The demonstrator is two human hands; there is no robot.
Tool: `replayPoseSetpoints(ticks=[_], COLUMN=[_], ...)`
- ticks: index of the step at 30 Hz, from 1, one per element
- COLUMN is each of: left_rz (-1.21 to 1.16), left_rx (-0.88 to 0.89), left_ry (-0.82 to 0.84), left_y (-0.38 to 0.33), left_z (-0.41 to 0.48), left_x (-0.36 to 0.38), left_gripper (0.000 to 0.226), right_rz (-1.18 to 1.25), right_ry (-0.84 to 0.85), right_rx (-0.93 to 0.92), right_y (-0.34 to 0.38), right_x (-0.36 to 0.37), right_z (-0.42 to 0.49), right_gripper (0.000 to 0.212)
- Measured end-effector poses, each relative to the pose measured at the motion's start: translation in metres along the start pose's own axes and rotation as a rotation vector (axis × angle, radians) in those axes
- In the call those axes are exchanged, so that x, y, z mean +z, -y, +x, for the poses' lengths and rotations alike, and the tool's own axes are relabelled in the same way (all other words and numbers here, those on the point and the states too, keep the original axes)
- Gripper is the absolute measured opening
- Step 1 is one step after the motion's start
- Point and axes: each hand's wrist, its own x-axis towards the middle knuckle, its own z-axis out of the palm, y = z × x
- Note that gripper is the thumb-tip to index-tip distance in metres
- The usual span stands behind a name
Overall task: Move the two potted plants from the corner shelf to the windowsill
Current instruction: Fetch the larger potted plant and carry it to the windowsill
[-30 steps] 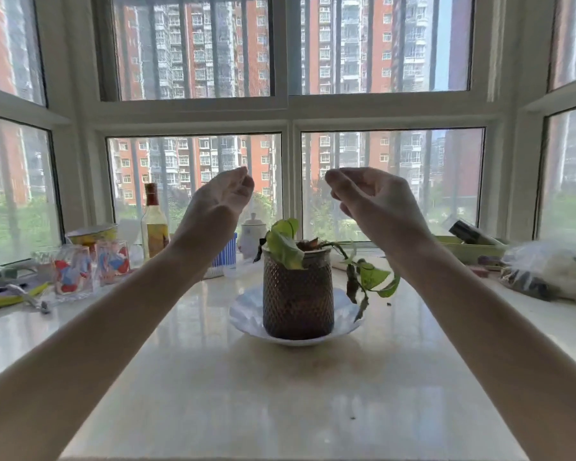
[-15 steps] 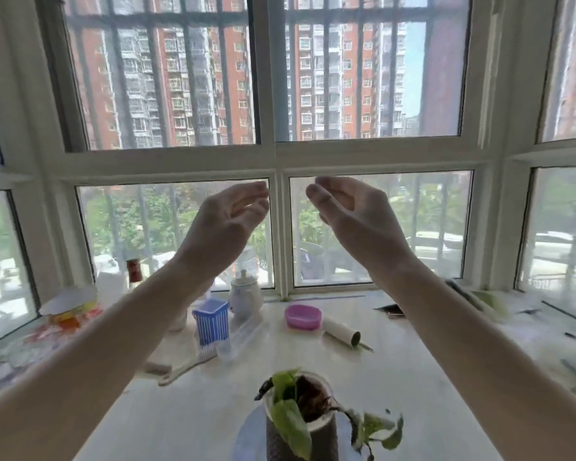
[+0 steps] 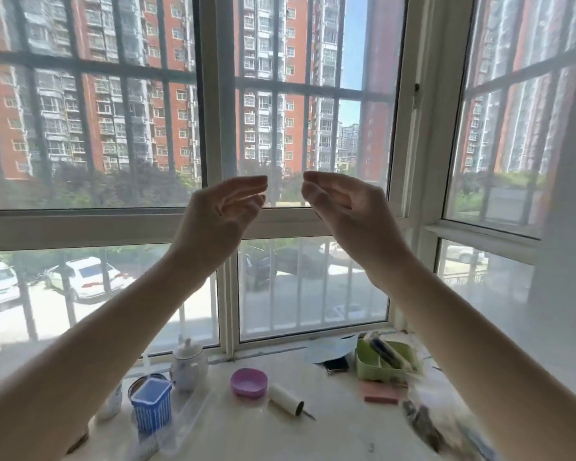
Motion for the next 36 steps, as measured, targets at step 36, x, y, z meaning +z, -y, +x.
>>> replayPoseSetpoints(ticks=[36], left_rz=[-0.699], left_rx=[0.170], left_ry=[0.526], left_y=[-0.295], left_z=[-0.089], left_x=[0.286], left_gripper=[0.033], right_rz=[-0.490], right_ry=[-0.563], right_rx=[0.181], right_y=[0.186], right_x=[-0.367], right_z=[-0.193], right_gripper=[0.036])
